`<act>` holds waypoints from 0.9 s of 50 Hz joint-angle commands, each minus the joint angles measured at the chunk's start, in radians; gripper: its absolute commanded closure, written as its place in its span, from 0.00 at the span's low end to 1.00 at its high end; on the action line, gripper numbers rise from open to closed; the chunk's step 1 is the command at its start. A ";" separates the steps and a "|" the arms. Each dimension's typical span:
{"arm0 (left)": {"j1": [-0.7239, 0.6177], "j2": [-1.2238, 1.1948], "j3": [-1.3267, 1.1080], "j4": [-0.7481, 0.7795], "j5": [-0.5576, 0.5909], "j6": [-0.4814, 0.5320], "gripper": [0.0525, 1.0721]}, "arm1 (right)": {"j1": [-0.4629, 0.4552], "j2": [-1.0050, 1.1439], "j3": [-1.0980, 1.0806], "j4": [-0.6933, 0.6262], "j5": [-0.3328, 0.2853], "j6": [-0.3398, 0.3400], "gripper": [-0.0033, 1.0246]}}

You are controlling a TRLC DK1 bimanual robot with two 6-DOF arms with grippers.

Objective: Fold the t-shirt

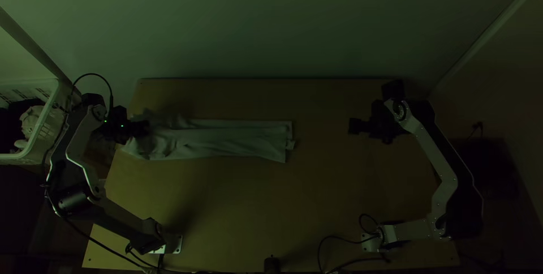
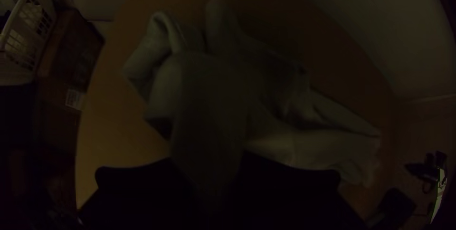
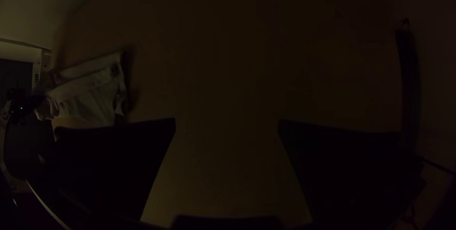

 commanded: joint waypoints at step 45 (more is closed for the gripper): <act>-0.585 -0.107 0.337 -0.442 -0.424 -0.149 0.97 | -0.194 -0.223 -0.211 0.028 0.000 -0.053 0.04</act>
